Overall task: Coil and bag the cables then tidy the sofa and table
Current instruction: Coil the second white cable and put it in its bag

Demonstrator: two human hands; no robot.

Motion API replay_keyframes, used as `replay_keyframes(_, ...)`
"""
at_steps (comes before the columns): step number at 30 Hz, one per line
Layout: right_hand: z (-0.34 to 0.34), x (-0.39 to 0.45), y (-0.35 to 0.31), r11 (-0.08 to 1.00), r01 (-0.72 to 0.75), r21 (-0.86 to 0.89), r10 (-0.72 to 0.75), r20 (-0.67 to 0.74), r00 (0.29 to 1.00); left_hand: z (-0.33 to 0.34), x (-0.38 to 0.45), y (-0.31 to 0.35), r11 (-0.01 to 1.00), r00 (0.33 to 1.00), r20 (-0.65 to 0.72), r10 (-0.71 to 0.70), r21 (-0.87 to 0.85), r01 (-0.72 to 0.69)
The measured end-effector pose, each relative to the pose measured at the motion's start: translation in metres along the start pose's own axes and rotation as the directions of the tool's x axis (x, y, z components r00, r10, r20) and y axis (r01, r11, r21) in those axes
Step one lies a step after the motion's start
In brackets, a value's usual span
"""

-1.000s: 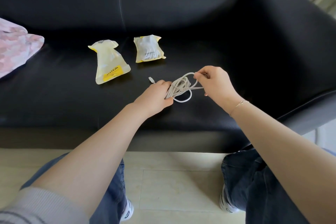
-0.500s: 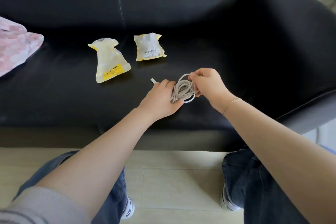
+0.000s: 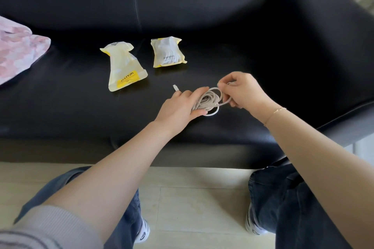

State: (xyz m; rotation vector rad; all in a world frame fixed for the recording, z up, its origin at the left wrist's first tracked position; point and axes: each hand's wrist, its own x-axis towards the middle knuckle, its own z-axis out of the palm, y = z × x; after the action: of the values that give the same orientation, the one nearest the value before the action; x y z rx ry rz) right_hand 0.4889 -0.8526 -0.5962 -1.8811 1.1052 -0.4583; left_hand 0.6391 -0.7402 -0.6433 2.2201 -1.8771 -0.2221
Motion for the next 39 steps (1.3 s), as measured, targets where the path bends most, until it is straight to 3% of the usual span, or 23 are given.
replay_keyframes(5,-0.016,-0.013,-0.017,0.901,0.254,0.352,-0.21,-0.158,0.965,0.0,0.006,0.003,0.992,0.999,0.011,-0.032,0.125,0.03)
replay_keyframes(10,-0.008,-0.025,-0.034,0.834,0.376,0.404,-0.33,-0.182,0.926,0.003,0.007,0.006,0.986,0.998,0.045,-0.046,0.162,0.039)
replay_keyframes(16,-0.001,-0.015,-0.043,0.855,0.283,0.435,-0.212,-0.205,0.956,0.005,0.003,0.003,0.986,0.994,-0.106,-0.012,0.166,0.03)
replay_keyframes(22,0.004,-0.012,-0.045,0.852,0.246,0.462,-0.186,-0.171,0.967,0.003,0.001,0.007,0.981,0.914,-0.406,0.016,-0.171,-0.093)
replay_keyframes(26,0.005,-0.013,-0.045,0.844,0.248,0.475,-0.195,-0.159,0.968,0.0,0.002,0.011,0.946,0.868,-0.496,0.027,-0.268,-0.183)
replay_keyframes(32,0.007,-0.016,-0.048,0.791,0.173,0.587,-0.139,-0.102,0.985,0.002,0.006,0.01,0.89,0.866,-0.491,-0.096,-0.432,-0.147)
replay_keyframes(35,0.005,-0.021,-0.054,0.706,0.148,0.693,-0.178,-0.028,0.984,0.001,0.008,0.008,0.883,0.881,-0.457,-0.122,-0.455,-0.113)
replay_keyframes(39,-0.001,-0.028,-0.063,0.658,0.229,0.718,-0.285,-0.045,0.958,-0.004,0.008,0.004,0.89,0.906,-0.391,-0.164,-0.454,-0.034)
